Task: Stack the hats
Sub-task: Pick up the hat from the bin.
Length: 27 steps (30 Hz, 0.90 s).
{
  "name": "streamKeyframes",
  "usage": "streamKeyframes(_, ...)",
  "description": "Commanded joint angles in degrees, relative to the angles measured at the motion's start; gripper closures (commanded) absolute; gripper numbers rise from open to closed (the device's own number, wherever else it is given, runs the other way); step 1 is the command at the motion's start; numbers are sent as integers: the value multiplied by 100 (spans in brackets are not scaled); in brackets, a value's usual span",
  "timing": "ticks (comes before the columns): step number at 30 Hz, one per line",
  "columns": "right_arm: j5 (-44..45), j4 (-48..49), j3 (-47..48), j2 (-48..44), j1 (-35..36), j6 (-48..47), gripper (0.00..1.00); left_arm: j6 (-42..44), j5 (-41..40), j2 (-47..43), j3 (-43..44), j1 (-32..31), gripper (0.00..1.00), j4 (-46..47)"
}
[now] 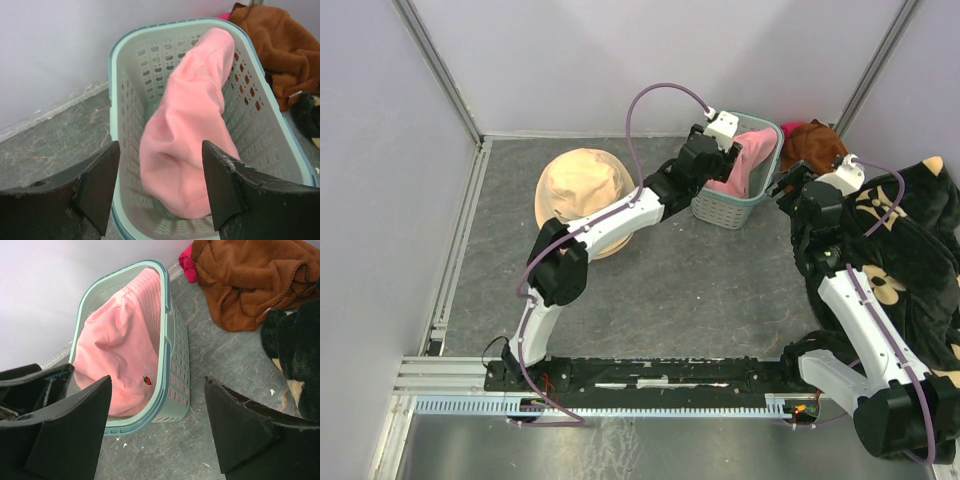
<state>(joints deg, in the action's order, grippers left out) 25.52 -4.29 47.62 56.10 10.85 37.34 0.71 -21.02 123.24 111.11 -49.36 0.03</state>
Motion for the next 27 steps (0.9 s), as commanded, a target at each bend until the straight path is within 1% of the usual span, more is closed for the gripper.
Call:
streamKeyframes(1, -12, 249, 11, 2, -13, -124, 18, -248, 500, 72, 292, 297, 27, 230)
streamKeyframes(6, -18, 285, 6, 39, -13, -116, 18, -397, 879, 208, 372, 443, 28, 211)
streamKeyframes(16, -40, 364, 6, 129, -13, -104, 18, -408, 1343, 270, 328, 460, 29, 230)
streamKeyframes(21, -64, 382, 19, 166, -13, -104, 18, -517, 1280, 86, 25, 455, 30, 509)
streamKeyframes(23, -65, 384, 12, 174, -15, -111, 18, -572, 1247, -50, -222, 454, 29, 700)
streamKeyframes(27, -65, 377, 11, 166, -15, -114, 19, -649, 1341, -279, -511, 454, 30, 976)
